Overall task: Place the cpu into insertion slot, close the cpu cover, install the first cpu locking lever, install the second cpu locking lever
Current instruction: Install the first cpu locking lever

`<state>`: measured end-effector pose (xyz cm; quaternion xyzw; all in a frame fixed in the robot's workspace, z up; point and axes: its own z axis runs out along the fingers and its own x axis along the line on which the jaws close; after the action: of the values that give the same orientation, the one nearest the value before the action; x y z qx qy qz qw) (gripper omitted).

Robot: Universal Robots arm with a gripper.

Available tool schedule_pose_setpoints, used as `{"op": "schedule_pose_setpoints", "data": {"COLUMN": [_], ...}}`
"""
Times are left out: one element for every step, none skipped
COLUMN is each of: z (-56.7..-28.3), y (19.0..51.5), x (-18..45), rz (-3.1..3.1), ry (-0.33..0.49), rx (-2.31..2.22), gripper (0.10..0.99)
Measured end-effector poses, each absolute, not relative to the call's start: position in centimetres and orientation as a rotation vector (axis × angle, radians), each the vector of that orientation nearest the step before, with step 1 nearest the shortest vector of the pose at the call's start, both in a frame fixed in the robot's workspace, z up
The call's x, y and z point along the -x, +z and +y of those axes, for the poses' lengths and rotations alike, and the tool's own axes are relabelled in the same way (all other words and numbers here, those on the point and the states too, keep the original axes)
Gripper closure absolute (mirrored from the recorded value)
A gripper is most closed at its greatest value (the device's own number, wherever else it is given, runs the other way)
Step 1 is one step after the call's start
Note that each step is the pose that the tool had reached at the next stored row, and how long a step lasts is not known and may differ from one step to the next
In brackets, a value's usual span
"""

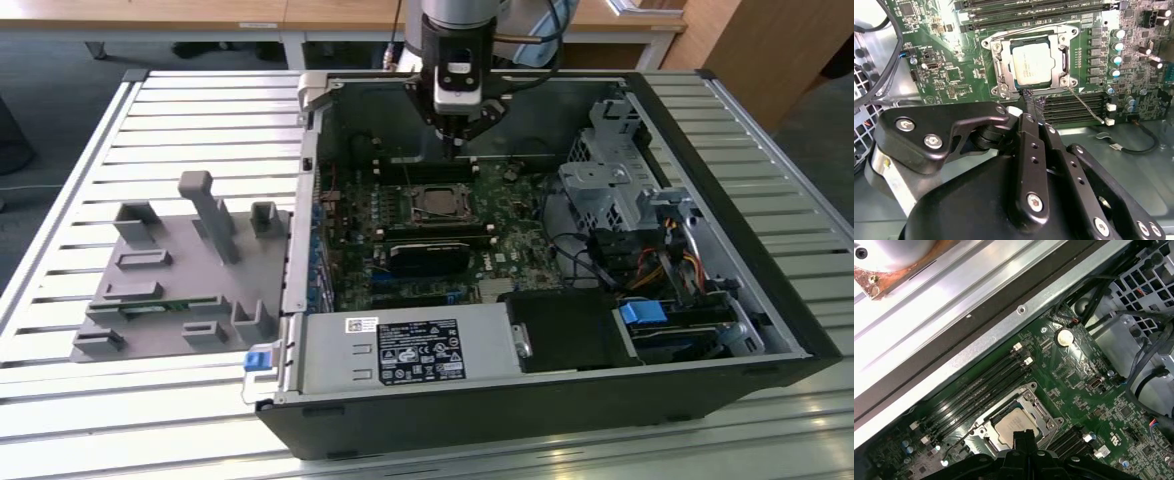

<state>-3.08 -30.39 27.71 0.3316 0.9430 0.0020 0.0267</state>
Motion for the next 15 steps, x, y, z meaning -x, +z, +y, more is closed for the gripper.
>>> {"op": "schedule_pose_setpoints", "data": {"z": [-30.39, -30.39, -30.39, -30.39, -30.39, -30.39, -30.39, -30.39, -30.4, -30.4, -30.4, -30.4, -30.4, -30.4, -30.4], "y": [27.71, 27.71, 27.71, 27.71, 27.72, 27.71, 27.71, 27.72, 27.71, 27.71, 27.72, 27.72, 27.71, 27.72, 27.72], "x": [3.08, 3.08, 3.08, 3.08, 3.08, 3.08, 3.07, 3.07, 3.08, 3.08, 3.07, 3.07, 3.08, 3.08, 3.08], "rz": [2.915, 2.917, 2.92, 2.922, 2.925, 2.928, 2.931, 2.934, 2.935, 2.936, 2.936, 2.938, 2.941, 2.944, 2.947], "ry": [0.006, 0.007, 0.007, 0.007, 0.007, 0.007, 0.008, 0.008, 0.008, 0.008, 0.008, 0.008, 0.009, 0.009, 0.009], "rx": [-1.019, -1.013, -1.006, -0.998, -0.991, -0.982, -0.973, -0.965, -0.961, -0.959, -0.957, -0.951, -0.944, -0.935, -0.923], "gripper": [0.965, 0.965, 0.965, 0.965, 0.965, 0.965, 0.965, 0.965, 0.965, 0.965, 0.965, 0.965, 0.965, 0.965, 0.965]}}
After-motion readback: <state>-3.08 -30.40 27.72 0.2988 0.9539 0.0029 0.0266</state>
